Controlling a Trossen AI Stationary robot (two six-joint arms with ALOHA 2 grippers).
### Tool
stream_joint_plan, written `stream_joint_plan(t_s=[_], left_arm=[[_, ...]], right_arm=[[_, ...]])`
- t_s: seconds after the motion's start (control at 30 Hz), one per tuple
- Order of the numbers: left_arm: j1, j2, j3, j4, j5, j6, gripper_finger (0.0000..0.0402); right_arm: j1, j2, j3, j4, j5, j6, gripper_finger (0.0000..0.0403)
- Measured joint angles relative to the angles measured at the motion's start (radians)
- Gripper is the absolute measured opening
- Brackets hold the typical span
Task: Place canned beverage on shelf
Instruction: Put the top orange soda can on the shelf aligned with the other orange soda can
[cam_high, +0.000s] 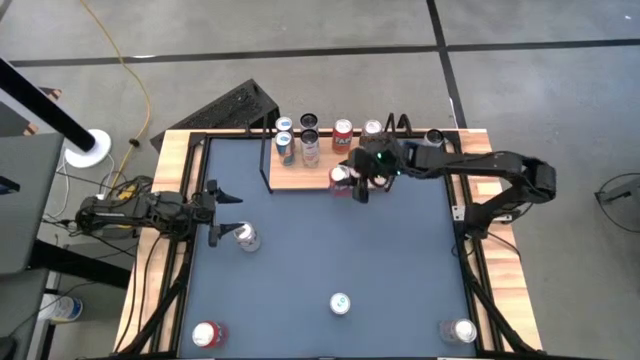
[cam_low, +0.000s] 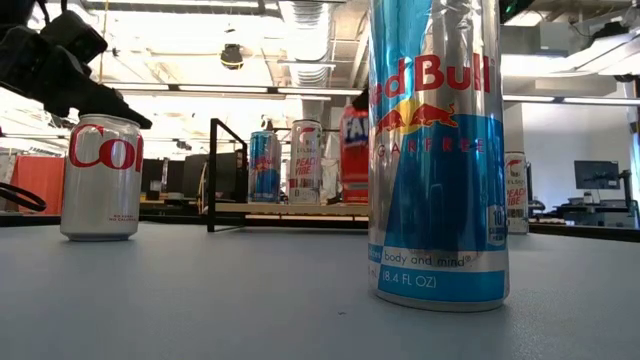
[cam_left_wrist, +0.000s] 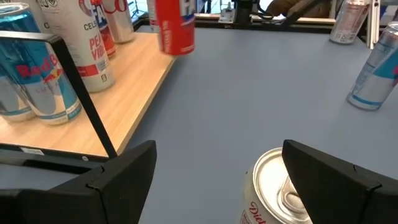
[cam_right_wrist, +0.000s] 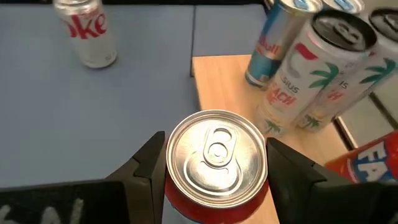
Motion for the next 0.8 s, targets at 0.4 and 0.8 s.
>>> stream_joint_plan(t_s=[0.4,0.8], left_arm=[[0.0,0.0,0.0,0.007,0.0,-0.01,0.0336],[0.0,0.0,0.0,0.005,0.006,-0.029,0.0336]], right_arm=[[-0.21,0.068,0.005,0.062,-0.134,-0.055,0.02],[-0.261,0.128,0.009,0.101,-0.201,-0.02,0.0239]])
